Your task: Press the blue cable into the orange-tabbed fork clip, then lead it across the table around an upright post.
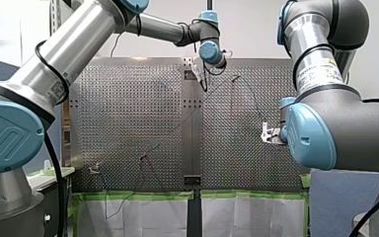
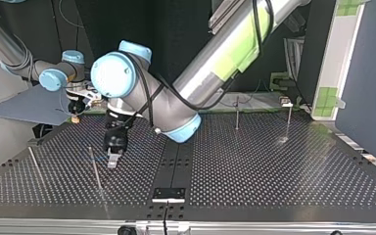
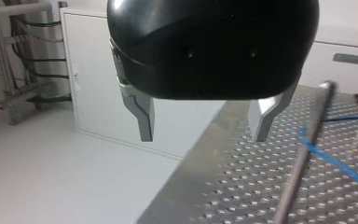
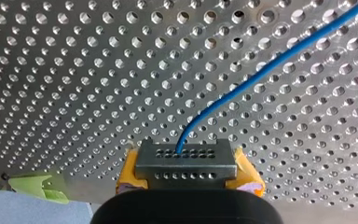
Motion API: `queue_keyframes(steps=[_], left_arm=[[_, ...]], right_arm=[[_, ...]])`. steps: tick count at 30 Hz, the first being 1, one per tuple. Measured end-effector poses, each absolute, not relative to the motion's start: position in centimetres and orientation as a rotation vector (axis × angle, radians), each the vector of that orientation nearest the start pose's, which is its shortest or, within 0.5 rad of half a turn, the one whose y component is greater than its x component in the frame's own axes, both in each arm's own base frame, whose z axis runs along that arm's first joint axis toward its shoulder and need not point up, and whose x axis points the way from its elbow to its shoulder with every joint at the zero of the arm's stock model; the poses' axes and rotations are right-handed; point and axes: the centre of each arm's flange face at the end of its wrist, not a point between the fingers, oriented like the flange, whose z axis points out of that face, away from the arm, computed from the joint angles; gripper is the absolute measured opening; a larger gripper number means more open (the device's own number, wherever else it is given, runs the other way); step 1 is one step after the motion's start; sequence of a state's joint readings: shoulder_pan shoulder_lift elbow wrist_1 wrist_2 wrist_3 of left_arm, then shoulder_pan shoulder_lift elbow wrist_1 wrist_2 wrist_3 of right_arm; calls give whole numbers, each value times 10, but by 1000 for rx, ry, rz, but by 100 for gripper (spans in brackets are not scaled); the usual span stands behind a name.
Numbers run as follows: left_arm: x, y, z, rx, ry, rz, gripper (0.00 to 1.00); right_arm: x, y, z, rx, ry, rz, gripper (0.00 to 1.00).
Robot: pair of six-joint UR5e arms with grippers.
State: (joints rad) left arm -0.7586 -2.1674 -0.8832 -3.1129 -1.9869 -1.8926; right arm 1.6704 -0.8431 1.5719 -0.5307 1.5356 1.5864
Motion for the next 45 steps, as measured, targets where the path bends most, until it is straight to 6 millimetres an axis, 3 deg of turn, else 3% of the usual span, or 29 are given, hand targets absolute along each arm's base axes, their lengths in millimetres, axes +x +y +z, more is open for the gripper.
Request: queue_keyframes(steps=[10, 21, 27, 37, 45], left_arm=[[465, -572, 422, -17, 1512, -573, 100], [460, -554, 368, -14, 1666, -537, 100], [464, -549, 359, -19, 1702, -521, 100], [492, -556, 337, -48, 1703, -437, 100], [514, -556, 363, -103, 1623, -443, 100]], right_arm=[[198, -637, 101, 1447, -1298, 1211, 0], [198, -637, 101, 1450, -1298, 1207, 0], [198, -637, 101, 1452, -1298, 1206, 0], [196, -638, 101, 1448, -1299, 1205, 0], [191, -639, 101, 1442, -1302, 1198, 0]])
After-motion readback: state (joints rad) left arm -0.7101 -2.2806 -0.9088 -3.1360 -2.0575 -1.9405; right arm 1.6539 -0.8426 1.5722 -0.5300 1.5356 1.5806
